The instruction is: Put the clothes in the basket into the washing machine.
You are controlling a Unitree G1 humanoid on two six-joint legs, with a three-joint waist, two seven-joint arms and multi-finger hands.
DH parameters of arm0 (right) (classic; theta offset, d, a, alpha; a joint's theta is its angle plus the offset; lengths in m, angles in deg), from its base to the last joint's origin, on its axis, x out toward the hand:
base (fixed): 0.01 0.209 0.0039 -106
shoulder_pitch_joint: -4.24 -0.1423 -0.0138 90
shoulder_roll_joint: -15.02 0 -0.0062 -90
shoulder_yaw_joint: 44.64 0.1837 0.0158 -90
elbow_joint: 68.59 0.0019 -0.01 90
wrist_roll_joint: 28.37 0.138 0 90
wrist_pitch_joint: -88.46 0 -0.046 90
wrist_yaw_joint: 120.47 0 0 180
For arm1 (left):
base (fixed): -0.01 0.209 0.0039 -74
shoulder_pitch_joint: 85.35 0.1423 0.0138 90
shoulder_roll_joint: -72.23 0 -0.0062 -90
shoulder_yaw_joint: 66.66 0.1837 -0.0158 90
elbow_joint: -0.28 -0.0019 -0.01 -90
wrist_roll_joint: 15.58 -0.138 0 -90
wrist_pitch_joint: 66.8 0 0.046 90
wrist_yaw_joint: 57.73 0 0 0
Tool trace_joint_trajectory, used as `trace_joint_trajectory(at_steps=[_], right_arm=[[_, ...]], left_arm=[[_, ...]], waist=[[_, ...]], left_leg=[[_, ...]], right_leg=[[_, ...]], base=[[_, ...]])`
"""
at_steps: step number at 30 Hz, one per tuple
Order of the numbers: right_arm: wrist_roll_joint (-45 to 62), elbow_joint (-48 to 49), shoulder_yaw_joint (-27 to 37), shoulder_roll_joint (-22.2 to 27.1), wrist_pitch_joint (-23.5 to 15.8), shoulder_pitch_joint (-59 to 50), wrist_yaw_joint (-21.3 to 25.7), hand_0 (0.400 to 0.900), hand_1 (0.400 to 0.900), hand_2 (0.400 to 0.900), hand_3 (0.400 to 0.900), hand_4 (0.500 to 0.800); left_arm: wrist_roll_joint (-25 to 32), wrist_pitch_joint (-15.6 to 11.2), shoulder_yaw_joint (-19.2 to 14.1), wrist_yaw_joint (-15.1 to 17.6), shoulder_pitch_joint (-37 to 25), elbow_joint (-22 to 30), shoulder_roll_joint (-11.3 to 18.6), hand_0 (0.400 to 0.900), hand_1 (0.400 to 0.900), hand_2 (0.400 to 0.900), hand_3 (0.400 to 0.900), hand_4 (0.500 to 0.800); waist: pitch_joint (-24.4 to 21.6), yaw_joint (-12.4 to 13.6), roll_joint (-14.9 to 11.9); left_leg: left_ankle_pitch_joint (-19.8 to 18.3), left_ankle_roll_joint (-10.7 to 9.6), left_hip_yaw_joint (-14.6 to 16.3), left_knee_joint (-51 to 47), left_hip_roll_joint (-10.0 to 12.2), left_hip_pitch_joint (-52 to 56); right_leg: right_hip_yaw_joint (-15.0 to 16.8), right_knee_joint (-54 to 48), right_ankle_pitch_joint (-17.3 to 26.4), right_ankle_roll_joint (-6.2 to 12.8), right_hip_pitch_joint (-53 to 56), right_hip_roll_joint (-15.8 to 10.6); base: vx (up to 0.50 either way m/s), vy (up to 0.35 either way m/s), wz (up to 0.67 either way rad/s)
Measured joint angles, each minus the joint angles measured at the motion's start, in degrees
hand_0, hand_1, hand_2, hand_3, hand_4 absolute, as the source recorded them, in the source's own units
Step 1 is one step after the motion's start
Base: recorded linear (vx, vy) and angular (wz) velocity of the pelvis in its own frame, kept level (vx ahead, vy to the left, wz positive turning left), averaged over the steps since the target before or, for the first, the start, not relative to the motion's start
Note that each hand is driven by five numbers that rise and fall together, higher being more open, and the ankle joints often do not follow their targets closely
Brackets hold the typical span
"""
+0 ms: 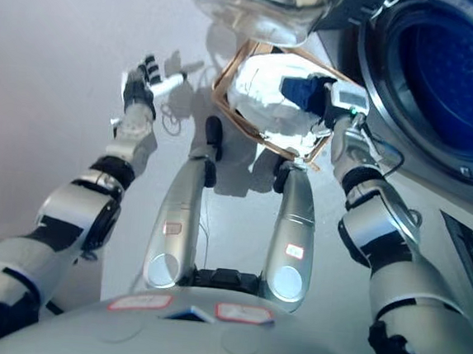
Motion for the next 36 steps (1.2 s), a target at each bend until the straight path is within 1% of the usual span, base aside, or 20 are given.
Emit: trace_joint_trajectory(at_steps=[3,6,7,9,11,12,13,15,18,20,21,22,23,26,28,33,34,36], right_arm=[[0.0,-0.5,-0.2,0.2,0.2,-3.2,0.5,0.9,0.9,0.9,0.9,0.8],[0.0,-2.2,-1.1,0.6,0.5,-6.7,0.8,0.9,0.9,0.9,0.9,0.8],[0.0,-3.0,-2.2,1.2,0.7,-8.4,1.0,0.9,0.9,0.9,0.9,0.8],[0.0,-3.1,-2.3,2.7,0.8,-11.4,1.4,0.9,0.9,0.9,0.9,0.8],[0.0,-4.6,-3.3,3.5,1.3,-15.1,1.3,0.9,0.9,0.9,0.9,0.8],[0.0,-5.1,-3.8,4.2,1.5,-16.8,1.4,0.9,0.9,0.9,0.9,0.8],[0.0,-5.1,-4.1,4.8,1.7,-18.2,1.4,0.9,0.9,0.9,0.9,0.8],[0.0,-5.7,-4.5,5.4,1.9,-19.8,1.3,0.9,0.9,0.9,0.9,0.8],[0.1,-6.7,-5.0,5.4,2.1,-21.0,1.2,0.9,0.9,0.9,0.9,0.8],[0.2,-6.8,-5.7,5.5,2.2,-21.6,1.3,0.9,0.9,0.9,0.9,0.8],[0.2,-6.8,-5.7,5.5,2.2,-21.8,1.3,0.598,0.598,0.598,0.598,0.619],[0.2,-6.7,-5.7,5.5,2.2,-21.9,1.3,0.52,0.52,0.52,0.52,0.572],[0.2,-6.6,-5.7,5.5,2.2,-22.0,1.4,0.4,0.4,0.4,0.4,0.5],[0.3,-6.5,-5.7,5.6,2.4,-22.8,2.2,0.4,0.4,0.4,0.4,0.5],[0.3,-6.7,-5.6,5.6,2.7,-23.1,2.7,0.4,0.4,0.4,0.4,0.5],[0.3,-6.6,-5.6,6.7,2.8,-24.0,4.1,0.4,0.4,0.4,0.4,0.5],[0.3,-6.4,-5.6,6.9,2.7,-24.0,4.2,0.4,0.4,0.4,0.4,0.5],[2.0,-6.0,-3.3,6.9,2.5,-23.8,4.2,0.4,0.4,0.4,0.4,0.5]], left_arm=[[0.0,0.4,0.5,0.8,-4.3,-0.5,1.4,0.9,0.9,0.9,0.9,0.8],[0.1,1.5,1.9,1.6,-8.0,-2.0,2.8,0.9,0.9,0.9,0.9,0.8],[0.3,1.8,2.3,1.7,-9.7,-2.6,3.0,0.9,0.9,0.9,0.9,0.8],[0.6,2.4,2.7,1.7,-13.2,-2.9,3.7,0.9,0.9,0.9,0.9,0.8],[1.3,2.9,3.8,1.7,-17.4,-4.7,4.6,0.9,0.9,0.9,0.9,0.8],[1.3,3.6,4.3,1.7,-19.6,-5.1,5.0,0.9,0.9,0.9,0.9,0.8],[1.3,3.6,4.3,1.7,-21.1,-5.1,5.2,0.9,0.9,0.9,0.9,0.8],[1.4,3.8,4.5,1.7,-23.5,-5.2,5.1,0.9,0.9,0.9,0.9,0.8],[2.3,3.9,6.4,1.7,-25.8,-6.1,5.1,0.9,0.9,0.9,0.9,0.8],[2.3,3.8,6.6,1.7,-26.5,-6.1,5.5,0.9,0.9,0.9,0.9,0.8],[2.3,3.9,6.6,1.7,-26.6,-6.2,5.5,0.9,0.9,0.9,0.9,0.8],[2.3,3.9,6.6,1.7,-26.7,-6.2,5.5,0.9,0.9,0.9,0.9,0.8],[2.3,4.0,6.6,1.7,-26.7,-6.2,5.5,0.9,0.9,0.9,0.9,0.8],[2.3,4.1,6.6,1.7,-26.6,-6.2,5.2,0.9,0.9,0.9,0.9,0.8],[2.2,4.2,6.6,1.7,-26.6,-6.2,4.5,0.9,0.9,0.9,0.9,0.8],[2.2,4.2,6.5,1.7,-26.6,-6.2,4.3,0.9,0.9,0.9,0.9,0.8],[2.2,4.2,6.5,1.7,-26.7,-6.2,4.3,0.9,0.9,0.9,0.9,0.8],[2.2,4.2,6.3,1.7,-26.7,-6.2,4.3,0.9,0.9,0.9,0.9,0.8]], waist=[[0.0,-0.2,0.0],[-0.2,-0.6,0.2],[-0.6,-0.8,0.6],[-0.6,-0.6,0.6],[-0.6,-0.4,0.7],[-0.6,-0.1,0.7],[-0.6,0.1,0.7],[-0.5,0.6,0.7],[-0.6,0.7,0.7],[-0.6,0.7,0.7],[-0.6,0.7,0.7],[-0.6,0.7,0.7],[-0.6,0.7,0.7],[-0.6,0.6,0.7],[-0.6,1.0,0.7],[-0.6,1.7,0.7],[-0.6,1.7,0.7],[-0.4,2.0,0.8]], left_leg=[[-0.9,0.3,0.2,3.9,0.4,-4.8],[-2.4,0.5,0.2,7.9,0.4,-9.6],[-2.7,0.7,0.2,9.3,0.4,-12.2],[-2.6,0.8,0.3,11.2,0.4,-16.4],[-2.7,0.9,0.2,13.3,0.3,-20.6],[-2.6,1.1,0.2,14.3,0.3,-22.7],[-2.6,1.1,0.3,14.8,0.4,-24.3],[-2.5,1.1,0.2,15.8,0.3,-26.4],[-2.5,1.0,0.3,15.9,0.3,-27.5],[-2.5,0.8,0.3,15.9,0.2,-28.4],[-2.5,0.6,0.4,16.0,0.2,-28.8],[-2.5,0.6,0.4,16.2,0.3,-29.2],[-2.4,0.7,0.4,16.5,0.3,-29.7],[-2.4,0.7,0.3,16.7,0.3,-30.3],[-2.3,0.7,0.4,16.6,0.3,-30.3],[-2.1,0.6,0.4,16.1,0.3,-30.0],[-1.7,0.6,0.6,15.3,0.3,-29.5],[-0.6,0.5,0.7,12.5,0.3,-27.4]], right_leg=[[0.7,2.9,-0.3,-0.09,-4.7,-0.1],[1.4,6.4,-1.3,-0.03,-9.3,-0.1],[1.4,7.6,-1.6,0.01,-11.6,-0.2],[1.9,9.5,-1.5,-0.1,-16.1,-0.3],[2.2,11.6,-1.6,-0.21,-20.3,-0.5],[2.5,12.6,-1.7,-0.28,-22.5,-0.5],[2.6,13.3,-1.7,-0.34,-24.2,-0.5],[2.8,14.3,-1.8,-0.54,-26.4,-0.6],[2.8,15.2,-2.1,-0.87,-27.8,-1.0],[2.9,15.7,-2.3,-1.03,-29.0,-1.1],[3.0,15.9,-2.3,-1.04,-29.5,-1.0],[3.1,16.1,-2.3,-1.09,-30.0,-1.0],[3.1,16.2,-2.3,-1.12,-30.4,-1.0],[3.2,16.5,-2.4,-1.2,-31.2,-0.9],[3.2,16.5,-2.4,-1.29,-31.2,-0.9],[3.2,16.3,-2.4,-1.36,-31.1,-0.9],[3.1,15.8,-2.3,-1.44,-30.8,-0.9],[2.8,13.7,-1.6,-1.75,-29.0,-0.8]], base=[[0.0,0.0,0.0],[0.01,0.001,0.01],[0.0,0.0,0.0],[0.03,-0.025,0.06],[0.03,-0.035,0.04],[0.01,-0.02,0.04],[0.01,-0.013,0.04],[0.01,-0.026,0.08],[0.02,-0.027,0.05],[0.0,0.0,0.0],[0.03,-0.016,-0.04],[0.03,-0.016,-0.03],[0.0,0.0,0.0],[0.0,-0.038,0.0],[-0.01,-0.02,-0.03],[-0.01,-0.016,-0.04],[-0.03,-0.038,-0.12],[-0.03,-0.03,-0.12]])
